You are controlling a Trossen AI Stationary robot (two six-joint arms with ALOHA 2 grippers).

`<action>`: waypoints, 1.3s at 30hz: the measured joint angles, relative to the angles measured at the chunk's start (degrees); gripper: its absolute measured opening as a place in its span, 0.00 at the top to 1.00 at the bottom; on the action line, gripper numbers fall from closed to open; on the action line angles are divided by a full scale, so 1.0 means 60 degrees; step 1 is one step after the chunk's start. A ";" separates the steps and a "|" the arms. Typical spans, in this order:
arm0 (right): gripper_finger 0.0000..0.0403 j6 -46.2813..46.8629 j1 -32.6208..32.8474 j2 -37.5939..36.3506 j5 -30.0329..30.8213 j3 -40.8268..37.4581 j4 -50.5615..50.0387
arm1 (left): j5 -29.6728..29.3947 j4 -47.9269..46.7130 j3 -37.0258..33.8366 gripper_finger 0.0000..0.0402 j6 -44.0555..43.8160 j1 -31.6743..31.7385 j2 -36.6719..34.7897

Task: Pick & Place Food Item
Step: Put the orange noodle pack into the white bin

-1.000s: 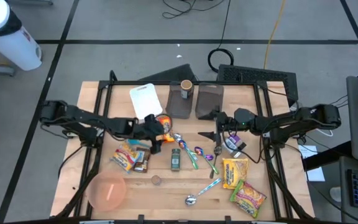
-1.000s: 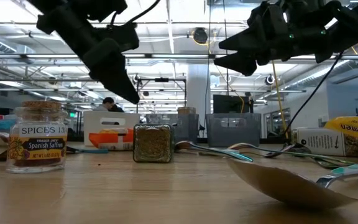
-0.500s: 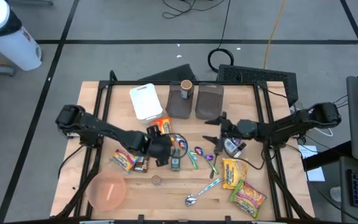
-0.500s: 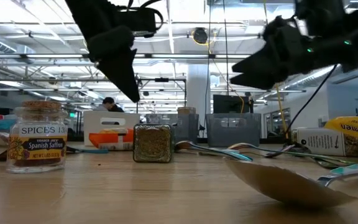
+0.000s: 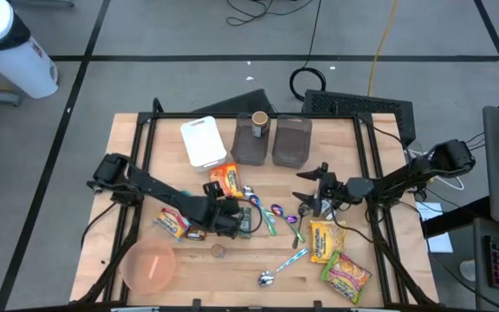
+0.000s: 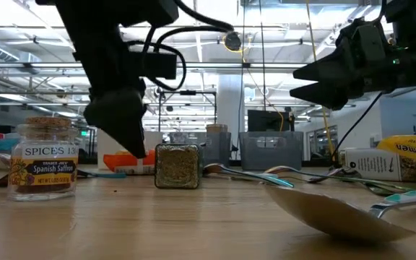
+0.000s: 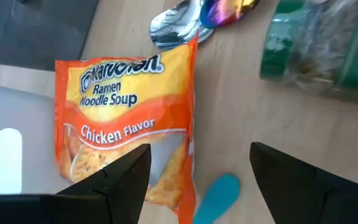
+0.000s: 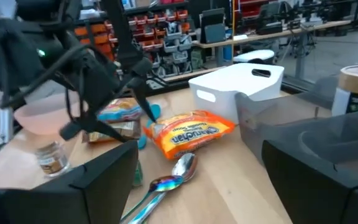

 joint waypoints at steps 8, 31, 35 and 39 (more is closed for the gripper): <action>0.17 0.0003 -0.0010 0.0000 0.0031 0.0000 0.0001 | -0.0226 0.0075 0.0000 0.31 0.0151 0.0000 0.0592; 0.17 -0.0432 -0.0022 0.0000 0.0512 0.0000 -0.0001 | -0.0603 0.0151 0.0000 0.77 -0.0002 0.0174 0.0674; 0.17 -0.0434 -0.0022 0.0000 0.0509 0.0000 -0.0001 | -0.0487 0.0095 0.0000 0.83 0.0027 0.0349 0.0671; 0.17 -0.0434 -0.0022 0.0000 0.0509 0.0000 0.0003 | -0.0227 0.0056 0.0000 0.90 0.0156 0.0535 0.0671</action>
